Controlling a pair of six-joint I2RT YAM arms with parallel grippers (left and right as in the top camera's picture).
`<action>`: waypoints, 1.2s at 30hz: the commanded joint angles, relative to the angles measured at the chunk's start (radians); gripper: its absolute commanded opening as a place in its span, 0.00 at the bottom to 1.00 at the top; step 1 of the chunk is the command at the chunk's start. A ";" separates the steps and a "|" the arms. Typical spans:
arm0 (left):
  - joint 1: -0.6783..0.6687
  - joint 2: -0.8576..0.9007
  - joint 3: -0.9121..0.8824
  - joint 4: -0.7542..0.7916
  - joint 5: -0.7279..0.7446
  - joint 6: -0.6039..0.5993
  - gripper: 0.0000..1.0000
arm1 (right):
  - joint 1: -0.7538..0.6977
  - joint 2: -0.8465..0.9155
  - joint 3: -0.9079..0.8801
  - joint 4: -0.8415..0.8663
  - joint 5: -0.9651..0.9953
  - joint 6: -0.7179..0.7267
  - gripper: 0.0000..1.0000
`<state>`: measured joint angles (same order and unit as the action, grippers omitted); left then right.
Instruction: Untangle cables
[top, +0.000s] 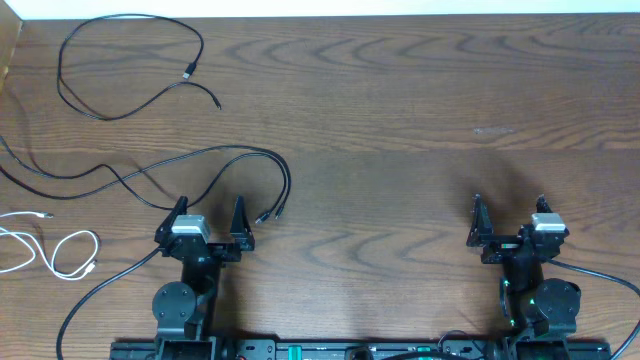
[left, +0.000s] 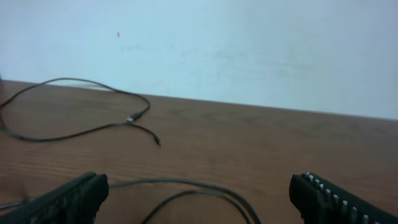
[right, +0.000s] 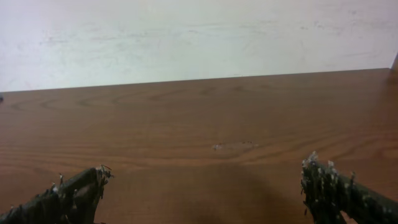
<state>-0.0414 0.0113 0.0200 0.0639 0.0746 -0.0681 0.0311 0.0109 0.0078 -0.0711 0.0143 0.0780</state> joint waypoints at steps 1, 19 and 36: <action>-0.004 -0.010 -0.016 0.016 -0.062 -0.019 0.99 | -0.005 -0.005 -0.003 -0.005 -0.006 -0.012 0.99; -0.004 -0.010 -0.016 -0.138 -0.084 0.071 0.99 | -0.005 -0.005 -0.002 -0.005 -0.005 -0.012 0.99; -0.004 -0.007 -0.016 -0.137 -0.083 0.082 0.99 | -0.005 -0.005 -0.003 -0.005 -0.006 -0.012 0.99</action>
<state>-0.0414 0.0105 0.0151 -0.0231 0.0166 0.0010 0.0311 0.0109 0.0074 -0.0711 0.0143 0.0776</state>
